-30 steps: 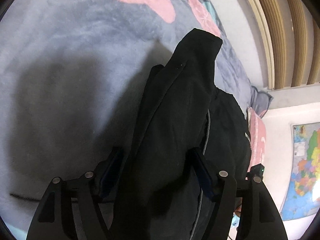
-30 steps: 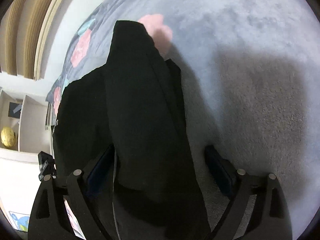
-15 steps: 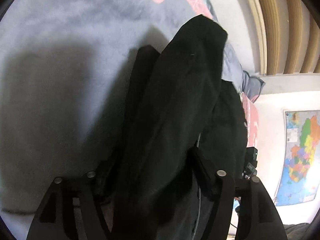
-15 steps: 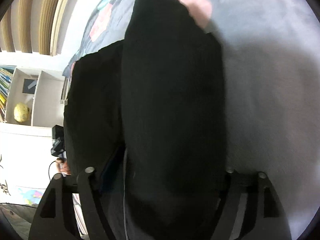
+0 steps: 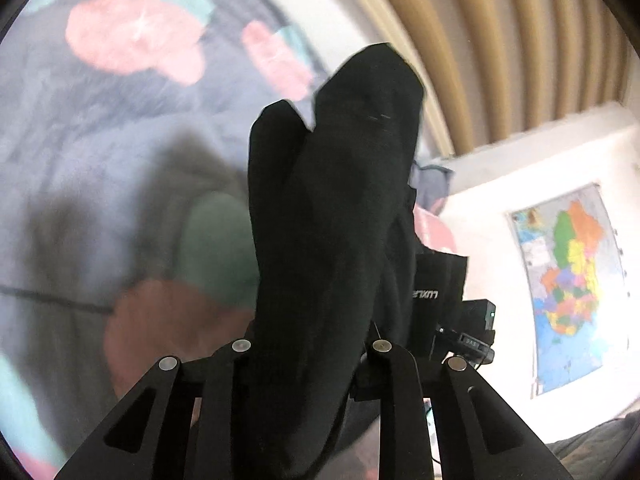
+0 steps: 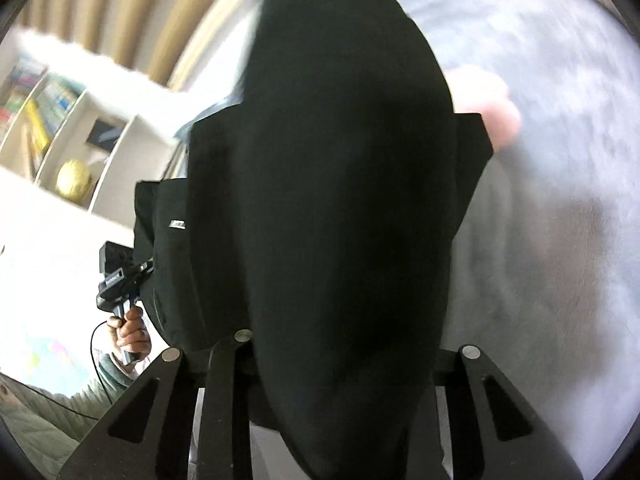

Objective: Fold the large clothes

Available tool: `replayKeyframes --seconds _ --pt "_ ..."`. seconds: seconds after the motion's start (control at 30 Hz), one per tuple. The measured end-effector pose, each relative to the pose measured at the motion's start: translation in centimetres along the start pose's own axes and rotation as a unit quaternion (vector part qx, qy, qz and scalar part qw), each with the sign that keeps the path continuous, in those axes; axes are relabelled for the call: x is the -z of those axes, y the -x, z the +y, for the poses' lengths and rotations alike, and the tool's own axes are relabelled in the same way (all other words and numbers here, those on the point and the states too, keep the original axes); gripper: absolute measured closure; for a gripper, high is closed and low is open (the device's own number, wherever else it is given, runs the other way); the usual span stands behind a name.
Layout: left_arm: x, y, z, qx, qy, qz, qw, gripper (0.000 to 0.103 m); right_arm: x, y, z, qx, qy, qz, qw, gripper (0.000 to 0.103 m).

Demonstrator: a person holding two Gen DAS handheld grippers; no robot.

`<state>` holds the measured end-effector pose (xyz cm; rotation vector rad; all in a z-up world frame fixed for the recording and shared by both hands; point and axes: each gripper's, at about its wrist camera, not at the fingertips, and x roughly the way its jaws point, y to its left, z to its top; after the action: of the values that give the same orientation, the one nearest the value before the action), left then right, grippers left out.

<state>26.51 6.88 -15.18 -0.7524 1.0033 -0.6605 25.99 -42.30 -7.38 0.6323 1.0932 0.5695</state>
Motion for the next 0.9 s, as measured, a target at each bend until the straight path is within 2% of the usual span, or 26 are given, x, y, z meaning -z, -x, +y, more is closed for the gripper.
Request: replayKeyframes --seconds 0.13,0.2,0.33,0.47,0.6,0.7,0.73,0.77,0.8,0.83,0.87,0.9 --pt "3.8 4.2 -4.7 0.002 -0.03 -0.023 0.9993 0.079 2.8 3.4 4.5 0.003 0.033 -0.015 0.999 0.069" --pt "5.9 6.6 -5.6 0.004 -0.036 -0.033 0.9988 0.079 4.9 5.3 6.6 0.002 0.038 -0.021 0.999 0.069" --pt "10.3 10.6 -6.3 0.007 -0.035 -0.039 0.9986 0.079 8.9 7.9 9.5 0.01 0.045 -0.013 0.999 0.069" --pt "14.7 13.1 -4.5 0.006 -0.009 -0.025 0.9996 0.079 13.1 8.9 10.5 0.023 0.034 0.013 0.999 0.069" --pt "18.1 12.5 -2.2 -0.015 0.028 0.014 0.9994 0.078 16.6 7.9 8.7 0.045 -0.004 0.059 0.997 0.069" --pt "19.3 9.7 1.4 -0.066 0.069 0.055 0.9939 0.076 18.2 5.2 5.0 0.087 -0.061 0.098 0.989 0.067" --pt "19.5 8.9 2.6 -0.082 0.078 0.06 0.9917 0.076 18.3 4.2 4.3 0.096 -0.077 0.105 0.987 0.065" --pt "19.7 8.2 4.7 -0.113 0.093 0.053 0.9878 0.074 18.6 3.2 2.5 0.117 -0.102 0.107 0.982 0.059" --pt "19.7 8.0 6.6 -0.129 0.116 0.045 0.9838 0.067 18.8 2.7 1.2 0.139 -0.114 0.104 0.978 0.056" --pt "19.7 7.8 8.5 -0.129 0.143 0.041 0.9804 0.057 18.8 2.5 0.1 0.149 -0.124 0.101 0.976 0.051" --pt "20.0 7.8 11.3 -0.106 0.189 0.04 0.9754 0.051 19.0 2.3 -1.3 0.152 -0.146 0.093 0.973 0.042" --pt "20.3 7.7 13.4 -0.081 0.227 0.044 0.9696 0.038 19.3 2.2 -2.7 0.15 -0.173 0.086 0.97 0.039"
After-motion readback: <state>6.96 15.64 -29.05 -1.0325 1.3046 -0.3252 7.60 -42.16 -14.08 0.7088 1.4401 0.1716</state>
